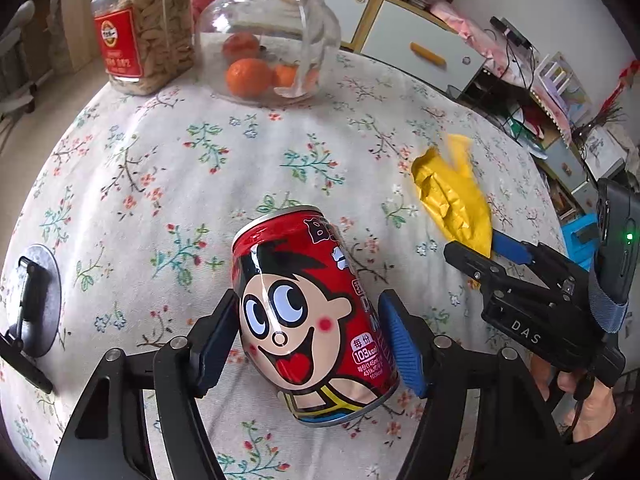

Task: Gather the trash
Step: 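Grasp the red milk can with the left tool while the right tool grasps the yellow wrapper, then carry the wrapper with the right tool while the left tool carries the can to the wastebasket, then release the wrapper with the right tool while the left tool drops the can into the wastebasket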

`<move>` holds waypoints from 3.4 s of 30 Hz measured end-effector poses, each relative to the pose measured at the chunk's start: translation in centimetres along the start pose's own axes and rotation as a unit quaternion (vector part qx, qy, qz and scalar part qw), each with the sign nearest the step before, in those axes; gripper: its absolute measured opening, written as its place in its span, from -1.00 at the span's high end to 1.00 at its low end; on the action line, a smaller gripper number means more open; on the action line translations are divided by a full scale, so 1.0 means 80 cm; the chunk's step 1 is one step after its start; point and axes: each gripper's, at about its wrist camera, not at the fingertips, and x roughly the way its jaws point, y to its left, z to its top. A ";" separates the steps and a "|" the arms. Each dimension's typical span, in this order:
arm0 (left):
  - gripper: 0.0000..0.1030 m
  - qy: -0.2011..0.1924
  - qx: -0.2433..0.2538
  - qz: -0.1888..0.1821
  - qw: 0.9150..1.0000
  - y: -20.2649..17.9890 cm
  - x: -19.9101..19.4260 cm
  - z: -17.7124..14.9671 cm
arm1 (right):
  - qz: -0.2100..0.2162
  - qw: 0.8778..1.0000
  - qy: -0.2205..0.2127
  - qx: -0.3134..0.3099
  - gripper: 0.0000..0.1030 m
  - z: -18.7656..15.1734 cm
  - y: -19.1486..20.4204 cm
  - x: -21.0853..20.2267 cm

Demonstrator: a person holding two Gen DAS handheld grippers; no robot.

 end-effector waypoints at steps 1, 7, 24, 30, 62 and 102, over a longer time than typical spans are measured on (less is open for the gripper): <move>-0.40 0.001 0.000 -0.005 1.000 -0.004 0.000 0.001 | 0.003 1.000 0.000 -0.001 -0.16 0.001 0.000 -0.002; -0.40 -0.012 0.014 -0.023 1.000 -0.027 -0.011 0.003 | 0.003 1.000 -0.001 0.007 0.10 -0.004 -0.004 -0.016; -0.40 -0.023 0.056 -0.063 0.996 -0.108 -0.024 -0.002 | -0.033 0.996 -0.034 0.073 0.10 -0.034 -0.077 -0.108; -0.40 -0.017 0.079 -0.073 0.994 -0.145 -0.018 -0.010 | -0.054 0.992 -0.038 0.104 0.10 -0.056 -0.123 -0.142; -0.40 0.021 0.186 -0.101 0.977 -0.312 0.017 -0.057 | -0.195 0.914 -0.040 0.353 0.06 -0.252 -0.427 -0.296; -0.88 0.041 0.330 -0.184 0.925 -0.669 0.110 -0.099 | -0.194 0.863 -0.032 0.466 -0.40 -0.341 -0.494 -0.385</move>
